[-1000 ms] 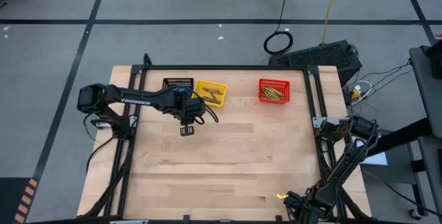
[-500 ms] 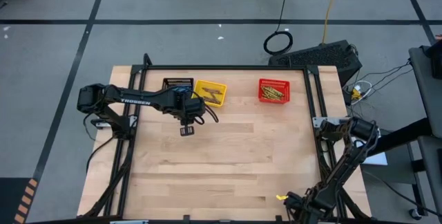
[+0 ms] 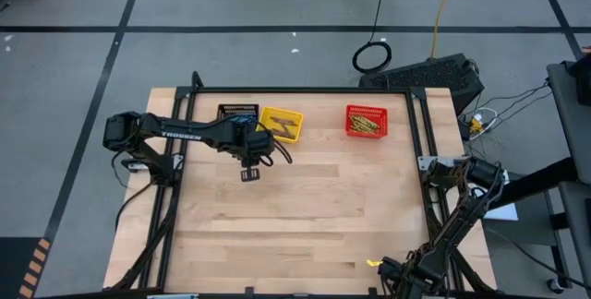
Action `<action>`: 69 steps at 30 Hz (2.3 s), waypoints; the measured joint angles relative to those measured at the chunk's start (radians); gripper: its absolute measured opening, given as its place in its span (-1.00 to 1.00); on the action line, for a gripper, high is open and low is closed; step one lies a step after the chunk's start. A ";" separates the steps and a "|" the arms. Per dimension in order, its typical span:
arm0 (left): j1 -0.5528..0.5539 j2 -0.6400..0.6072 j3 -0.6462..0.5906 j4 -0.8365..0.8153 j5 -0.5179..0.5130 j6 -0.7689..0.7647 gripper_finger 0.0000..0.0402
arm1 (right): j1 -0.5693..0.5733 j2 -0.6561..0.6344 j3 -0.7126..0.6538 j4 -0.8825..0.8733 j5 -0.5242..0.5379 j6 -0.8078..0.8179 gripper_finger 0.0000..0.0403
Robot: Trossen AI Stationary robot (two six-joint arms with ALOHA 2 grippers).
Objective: Sort crayons
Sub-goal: Put the blue crayon into the black bin
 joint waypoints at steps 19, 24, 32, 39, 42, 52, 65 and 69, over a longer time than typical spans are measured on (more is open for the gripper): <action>0.000 0.000 0.000 0.000 0.000 0.000 -0.58 | -0.006 -0.154 -0.005 -0.173 0.175 0.050 -0.99; 0.000 0.000 0.000 0.000 0.000 0.000 -0.58 | -0.023 -0.183 -0.004 -0.215 0.208 0.045 -0.99; 0.000 0.000 0.000 -0.006 -0.003 0.000 -0.58 | -0.105 -0.223 -0.003 -0.251 0.376 -0.011 -1.00; 0.000 0.000 0.000 -0.042 -0.069 0.013 -0.58 | -0.240 -0.226 -0.002 -0.252 0.402 -0.166 -1.00; 0.000 0.000 0.000 -0.059 -0.082 0.030 -0.58 | -0.303 -0.226 -0.002 -0.251 0.405 -0.249 -1.00; 0.000 0.000 0.000 -0.001 -0.083 0.124 -0.58 | -0.531 -0.235 -0.001 -0.183 0.432 -0.570 -1.00; 0.000 -0.007 0.000 0.223 0.028 0.203 -0.58 | -0.693 -0.353 -0.001 -0.051 0.663 -0.828 -1.00; 0.000 -0.019 0.000 0.287 0.070 0.229 -0.58 | -0.736 -0.354 -0.001 0.008 0.693 -0.903 -1.00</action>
